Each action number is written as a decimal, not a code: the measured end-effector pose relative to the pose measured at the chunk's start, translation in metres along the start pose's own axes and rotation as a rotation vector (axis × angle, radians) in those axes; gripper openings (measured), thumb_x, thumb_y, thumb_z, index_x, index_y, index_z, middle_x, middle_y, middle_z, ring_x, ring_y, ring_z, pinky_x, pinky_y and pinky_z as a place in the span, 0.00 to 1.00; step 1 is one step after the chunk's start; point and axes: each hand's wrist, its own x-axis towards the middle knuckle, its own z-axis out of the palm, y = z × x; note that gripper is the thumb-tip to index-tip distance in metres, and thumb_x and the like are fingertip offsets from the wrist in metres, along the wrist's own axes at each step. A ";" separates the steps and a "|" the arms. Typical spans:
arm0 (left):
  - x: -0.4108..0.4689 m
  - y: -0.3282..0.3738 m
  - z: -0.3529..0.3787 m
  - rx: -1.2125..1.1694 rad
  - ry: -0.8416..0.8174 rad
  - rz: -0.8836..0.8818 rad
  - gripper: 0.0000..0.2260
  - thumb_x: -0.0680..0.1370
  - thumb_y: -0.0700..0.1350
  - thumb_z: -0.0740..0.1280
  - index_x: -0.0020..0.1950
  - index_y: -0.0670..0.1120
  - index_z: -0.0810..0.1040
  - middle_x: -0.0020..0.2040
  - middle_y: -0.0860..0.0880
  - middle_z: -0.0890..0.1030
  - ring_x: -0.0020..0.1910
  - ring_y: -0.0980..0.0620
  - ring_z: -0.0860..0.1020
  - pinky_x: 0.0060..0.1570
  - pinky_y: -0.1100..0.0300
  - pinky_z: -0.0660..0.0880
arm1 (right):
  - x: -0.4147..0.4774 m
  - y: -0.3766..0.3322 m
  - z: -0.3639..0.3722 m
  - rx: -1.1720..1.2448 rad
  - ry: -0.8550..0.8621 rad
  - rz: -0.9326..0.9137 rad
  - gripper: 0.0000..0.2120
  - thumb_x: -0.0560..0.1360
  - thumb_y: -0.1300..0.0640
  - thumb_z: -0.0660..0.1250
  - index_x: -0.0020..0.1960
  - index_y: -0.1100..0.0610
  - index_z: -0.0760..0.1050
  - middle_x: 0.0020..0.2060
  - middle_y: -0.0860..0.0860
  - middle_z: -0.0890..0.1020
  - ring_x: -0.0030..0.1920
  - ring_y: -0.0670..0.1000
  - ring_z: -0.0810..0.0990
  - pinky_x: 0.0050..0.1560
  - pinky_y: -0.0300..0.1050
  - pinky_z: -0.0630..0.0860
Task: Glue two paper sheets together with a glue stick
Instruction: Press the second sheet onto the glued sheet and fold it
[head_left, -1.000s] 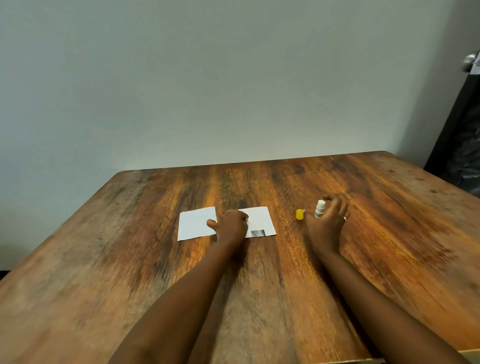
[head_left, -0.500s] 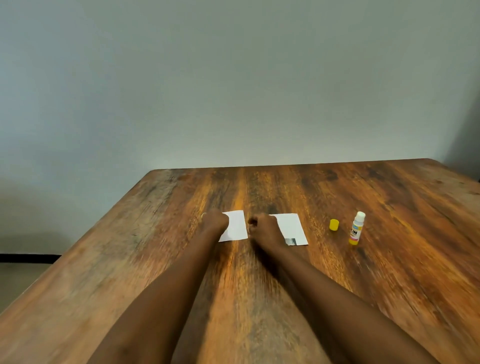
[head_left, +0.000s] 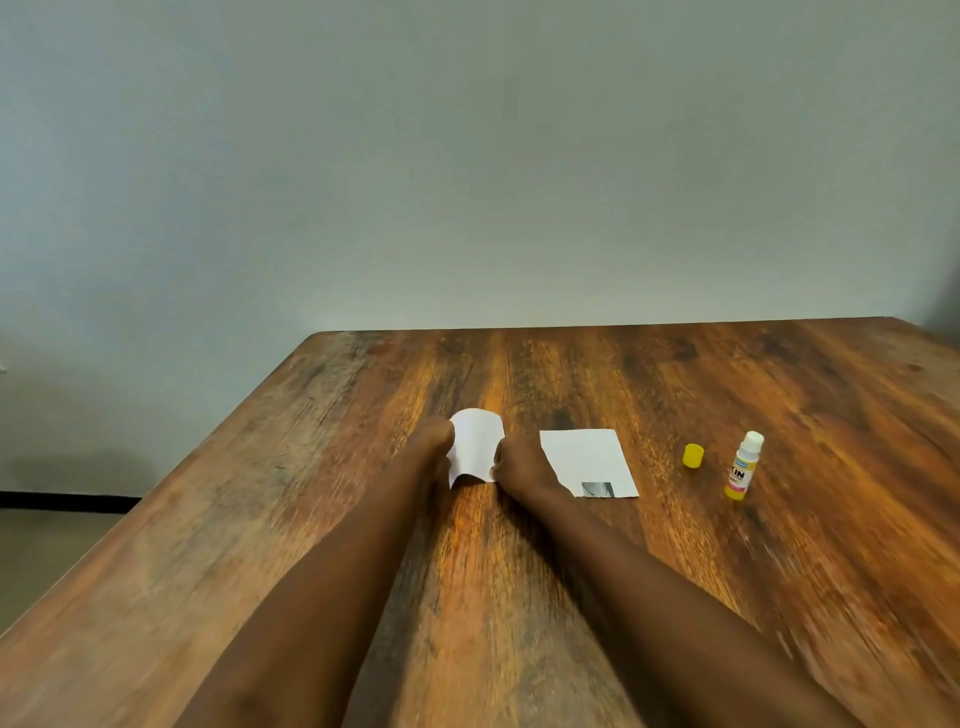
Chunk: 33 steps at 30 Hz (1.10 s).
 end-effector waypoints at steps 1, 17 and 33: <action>0.000 0.001 0.001 -0.012 -0.005 -0.029 0.19 0.82 0.40 0.55 0.72 0.36 0.64 0.72 0.36 0.67 0.70 0.38 0.68 0.66 0.49 0.69 | 0.000 0.000 0.000 0.000 0.000 0.003 0.11 0.76 0.64 0.63 0.57 0.65 0.76 0.55 0.60 0.80 0.54 0.56 0.79 0.46 0.39 0.70; 0.001 0.000 -0.018 0.049 0.133 0.101 0.14 0.76 0.39 0.68 0.58 0.33 0.76 0.57 0.36 0.79 0.51 0.42 0.79 0.43 0.55 0.75 | -0.001 -0.002 -0.007 0.160 0.060 0.038 0.12 0.76 0.62 0.64 0.57 0.64 0.78 0.55 0.59 0.82 0.54 0.56 0.80 0.52 0.41 0.73; -0.018 0.016 0.018 -0.129 -0.010 0.103 0.08 0.76 0.37 0.67 0.52 0.35 0.79 0.50 0.41 0.81 0.42 0.48 0.81 0.38 0.59 0.78 | -0.004 0.044 -0.088 0.835 0.182 0.388 0.02 0.72 0.66 0.69 0.41 0.65 0.78 0.50 0.60 0.82 0.44 0.56 0.81 0.39 0.46 0.79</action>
